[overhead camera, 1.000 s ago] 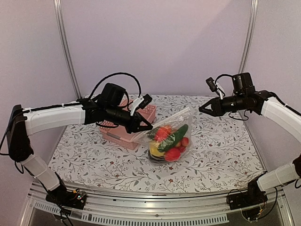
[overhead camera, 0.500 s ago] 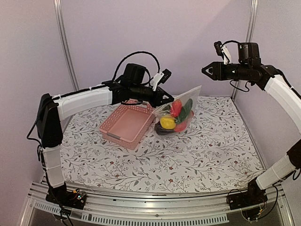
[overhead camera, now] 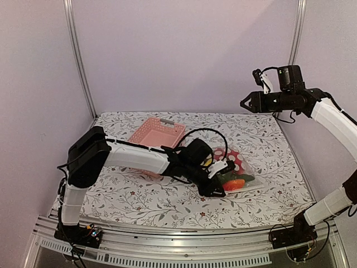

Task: Place the food in the zip-top bag and seal the zipper
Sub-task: Place the zipper food storage bag at the center of the board, then reset both arms

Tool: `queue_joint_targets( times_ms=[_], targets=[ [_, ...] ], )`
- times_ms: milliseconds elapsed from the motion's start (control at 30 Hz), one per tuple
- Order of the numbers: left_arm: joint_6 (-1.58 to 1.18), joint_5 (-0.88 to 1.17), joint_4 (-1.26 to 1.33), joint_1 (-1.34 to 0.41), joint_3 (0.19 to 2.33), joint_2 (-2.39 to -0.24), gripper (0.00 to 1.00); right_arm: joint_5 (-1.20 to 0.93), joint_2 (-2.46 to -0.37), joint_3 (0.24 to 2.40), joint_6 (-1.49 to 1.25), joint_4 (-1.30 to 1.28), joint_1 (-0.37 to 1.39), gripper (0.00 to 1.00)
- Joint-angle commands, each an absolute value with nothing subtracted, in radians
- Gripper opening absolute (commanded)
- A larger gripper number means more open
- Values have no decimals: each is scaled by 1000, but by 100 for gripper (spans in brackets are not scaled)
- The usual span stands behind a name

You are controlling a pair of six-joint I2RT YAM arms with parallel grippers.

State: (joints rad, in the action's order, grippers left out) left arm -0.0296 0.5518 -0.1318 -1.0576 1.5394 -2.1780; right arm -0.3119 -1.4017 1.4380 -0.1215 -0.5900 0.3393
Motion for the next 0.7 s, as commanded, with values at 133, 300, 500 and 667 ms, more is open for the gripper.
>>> queue_joint_targets(
  times_ms=[133, 300, 500, 667],
  targets=[
    [-90, 570, -67, -1049, 1314, -2013, 67, -369, -1366, 1430, -168, -591, 336, 49],
    [-58, 588, -94, -1041, 1365, -1919, 72, -377, -1383, 1434, -194, -584, 336, 49],
    [98, 422, -252, -1027, 1422, -1760, 72, -211, -1386, 1465, -241, -538, 336, 70],
    [15, 146, -292, -949, 1389, -1601, 72, 70, -1375, 1491, -315, -500, 336, 75]
  ],
)
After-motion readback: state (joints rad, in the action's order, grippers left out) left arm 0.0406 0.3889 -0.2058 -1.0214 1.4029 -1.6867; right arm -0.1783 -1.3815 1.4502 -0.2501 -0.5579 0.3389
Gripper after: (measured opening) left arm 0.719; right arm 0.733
